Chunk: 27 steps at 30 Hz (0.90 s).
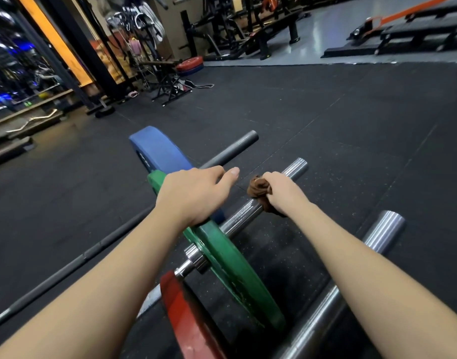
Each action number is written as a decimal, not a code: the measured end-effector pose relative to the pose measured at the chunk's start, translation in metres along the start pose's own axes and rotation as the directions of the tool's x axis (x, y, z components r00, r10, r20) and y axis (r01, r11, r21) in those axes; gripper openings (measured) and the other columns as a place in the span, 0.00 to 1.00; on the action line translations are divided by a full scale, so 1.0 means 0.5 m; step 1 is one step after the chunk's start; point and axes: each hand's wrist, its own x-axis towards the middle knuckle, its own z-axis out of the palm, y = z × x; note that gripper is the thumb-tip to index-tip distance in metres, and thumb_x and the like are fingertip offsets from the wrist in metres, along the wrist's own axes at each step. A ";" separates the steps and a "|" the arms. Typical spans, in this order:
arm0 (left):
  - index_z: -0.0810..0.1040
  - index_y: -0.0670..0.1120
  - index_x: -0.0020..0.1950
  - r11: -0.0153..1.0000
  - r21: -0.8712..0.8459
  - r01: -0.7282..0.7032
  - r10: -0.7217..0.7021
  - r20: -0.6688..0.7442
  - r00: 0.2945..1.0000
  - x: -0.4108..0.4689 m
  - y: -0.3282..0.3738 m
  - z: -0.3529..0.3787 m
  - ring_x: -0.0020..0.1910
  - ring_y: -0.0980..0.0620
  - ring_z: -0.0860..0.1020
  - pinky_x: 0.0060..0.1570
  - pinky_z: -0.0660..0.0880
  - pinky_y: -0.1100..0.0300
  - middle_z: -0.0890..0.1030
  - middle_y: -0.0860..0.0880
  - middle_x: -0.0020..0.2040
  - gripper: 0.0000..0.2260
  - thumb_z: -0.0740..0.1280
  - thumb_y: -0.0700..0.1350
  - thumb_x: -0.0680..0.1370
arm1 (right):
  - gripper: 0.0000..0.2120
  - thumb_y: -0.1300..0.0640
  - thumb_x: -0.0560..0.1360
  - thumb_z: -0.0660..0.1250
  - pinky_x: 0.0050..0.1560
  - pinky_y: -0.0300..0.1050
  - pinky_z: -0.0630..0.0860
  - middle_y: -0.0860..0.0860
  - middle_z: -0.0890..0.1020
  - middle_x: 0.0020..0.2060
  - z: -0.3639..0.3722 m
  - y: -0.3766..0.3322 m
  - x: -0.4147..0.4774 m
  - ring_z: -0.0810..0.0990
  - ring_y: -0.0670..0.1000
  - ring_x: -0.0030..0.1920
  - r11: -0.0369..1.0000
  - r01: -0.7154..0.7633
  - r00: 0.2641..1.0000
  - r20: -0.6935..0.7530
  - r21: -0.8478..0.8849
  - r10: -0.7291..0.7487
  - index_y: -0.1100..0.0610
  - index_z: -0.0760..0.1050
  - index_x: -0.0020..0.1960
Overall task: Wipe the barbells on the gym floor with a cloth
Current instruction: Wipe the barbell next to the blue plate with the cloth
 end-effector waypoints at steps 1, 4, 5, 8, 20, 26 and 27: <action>0.73 0.54 0.47 1.000 0.005 0.000 0.000 0.002 1.000 0.001 0.001 -0.001 0.47 0.45 0.79 0.54 0.75 0.51 0.84 0.55 0.44 0.27 0.41 0.69 0.81 | 0.10 0.63 0.78 0.63 0.58 0.53 0.76 0.56 0.76 0.55 0.008 -0.014 -0.012 0.77 0.60 0.56 1.000 0.025 1.000 0.013 0.013 -0.025 0.57 0.73 0.58; 0.71 0.52 0.44 1.000 0.014 0.003 -0.003 -0.004 1.000 0.001 0.003 -0.003 0.45 0.45 0.78 0.48 0.72 0.52 0.82 0.53 0.41 0.27 0.42 0.68 0.82 | 0.14 0.66 0.74 0.67 0.56 0.49 0.75 0.56 0.78 0.55 0.047 -0.072 -0.077 0.79 0.59 0.55 0.965 0.184 0.973 0.104 0.188 -0.206 0.59 0.77 0.59; 0.71 0.51 0.43 1.000 0.016 0.003 -0.003 -0.011 1.000 0.000 0.004 -0.005 0.43 0.46 0.77 0.45 0.70 0.52 0.80 0.53 0.40 0.27 0.42 0.67 0.83 | 0.15 0.67 0.73 0.68 0.57 0.47 0.74 0.56 0.80 0.54 0.060 -0.092 -0.104 0.79 0.58 0.54 0.940 0.244 0.954 0.115 0.238 -0.276 0.60 0.78 0.59; 0.71 0.48 0.43 1.000 0.003 0.001 -0.001 -0.027 1.000 -0.007 0.006 -0.007 0.37 0.51 0.75 0.39 0.66 0.54 0.77 0.52 0.35 0.27 0.43 0.65 0.84 | 0.13 0.68 0.73 0.67 0.47 0.32 0.66 0.46 0.75 0.45 0.079 -0.139 -0.151 0.71 0.50 0.44 0.893 0.316 0.913 0.153 0.320 -0.378 0.59 0.78 0.56; 0.72 0.49 0.43 0.999 0.051 -0.002 0.001 0.006 1.000 -0.003 0.006 -0.004 0.35 0.54 0.71 0.38 0.63 0.53 0.76 0.53 0.36 0.27 0.43 0.65 0.84 | 0.14 0.64 0.73 0.67 0.60 0.54 0.73 0.56 0.81 0.54 0.057 -0.111 -0.095 0.78 0.59 0.57 0.953 0.179 0.960 0.170 0.244 -0.224 0.59 0.76 0.59; 0.76 0.55 0.53 0.995 0.099 0.021 -0.030 0.091 0.995 0.008 -0.004 0.001 0.50 0.45 0.81 0.55 0.75 0.50 0.84 0.54 0.45 0.29 0.41 0.70 0.81 | 0.12 0.63 0.77 0.62 0.56 0.52 0.72 0.55 0.75 0.58 0.024 -0.028 -0.047 0.75 0.60 0.61 0.951 -0.079 0.994 -0.047 0.299 0.098 0.56 0.73 0.61; 0.76 0.56 0.54 0.994 0.108 0.026 -0.038 0.108 0.993 0.008 -0.004 0.001 0.50 0.46 0.81 0.56 0.75 0.50 0.84 0.55 0.45 0.29 0.41 0.70 0.81 | 0.12 0.63 0.78 0.62 0.56 0.51 0.72 0.54 0.75 0.59 0.015 -0.010 -0.042 0.75 0.60 0.60 0.927 -0.121 0.981 -0.101 0.355 0.166 0.55 0.73 0.60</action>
